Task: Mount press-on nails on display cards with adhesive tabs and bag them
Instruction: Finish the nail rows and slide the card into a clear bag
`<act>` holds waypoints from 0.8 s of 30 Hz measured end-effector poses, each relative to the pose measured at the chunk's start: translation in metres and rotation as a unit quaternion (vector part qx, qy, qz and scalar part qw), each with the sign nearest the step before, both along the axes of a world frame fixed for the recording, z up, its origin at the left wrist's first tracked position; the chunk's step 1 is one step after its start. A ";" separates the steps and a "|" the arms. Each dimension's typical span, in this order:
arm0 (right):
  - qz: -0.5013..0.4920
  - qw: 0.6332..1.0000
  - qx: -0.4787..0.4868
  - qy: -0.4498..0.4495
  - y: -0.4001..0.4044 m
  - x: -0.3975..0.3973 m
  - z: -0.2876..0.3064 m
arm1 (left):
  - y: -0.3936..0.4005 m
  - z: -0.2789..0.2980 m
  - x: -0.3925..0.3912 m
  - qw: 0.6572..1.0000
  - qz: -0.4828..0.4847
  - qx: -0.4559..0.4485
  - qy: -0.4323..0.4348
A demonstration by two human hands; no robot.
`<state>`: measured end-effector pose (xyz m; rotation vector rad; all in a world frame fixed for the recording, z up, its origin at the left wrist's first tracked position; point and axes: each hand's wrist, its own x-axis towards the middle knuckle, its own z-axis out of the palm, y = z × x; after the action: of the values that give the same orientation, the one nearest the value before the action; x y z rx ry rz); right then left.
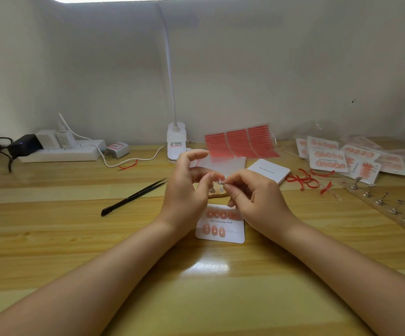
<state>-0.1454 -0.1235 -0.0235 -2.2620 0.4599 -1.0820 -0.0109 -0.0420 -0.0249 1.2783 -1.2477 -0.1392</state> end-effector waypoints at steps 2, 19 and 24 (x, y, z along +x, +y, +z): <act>0.009 0.999 0.033 0.012 -0.001 -0.001 -0.001 | -0.001 0.002 0.003 1.000 0.016 0.001 0.009; -0.035 0.981 0.192 -0.020 -0.009 -0.004 -0.005 | -0.001 0.004 0.034 0.979 0.071 0.057 0.180; -0.026 0.979 0.201 -0.027 -0.007 -0.005 -0.006 | 0.001 0.002 0.032 0.980 0.083 0.077 0.160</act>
<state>-0.1506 -0.1309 -0.0291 -1.8710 0.6541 -0.9725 0.0212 -0.0408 -0.0230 1.4244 -0.8630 -0.3137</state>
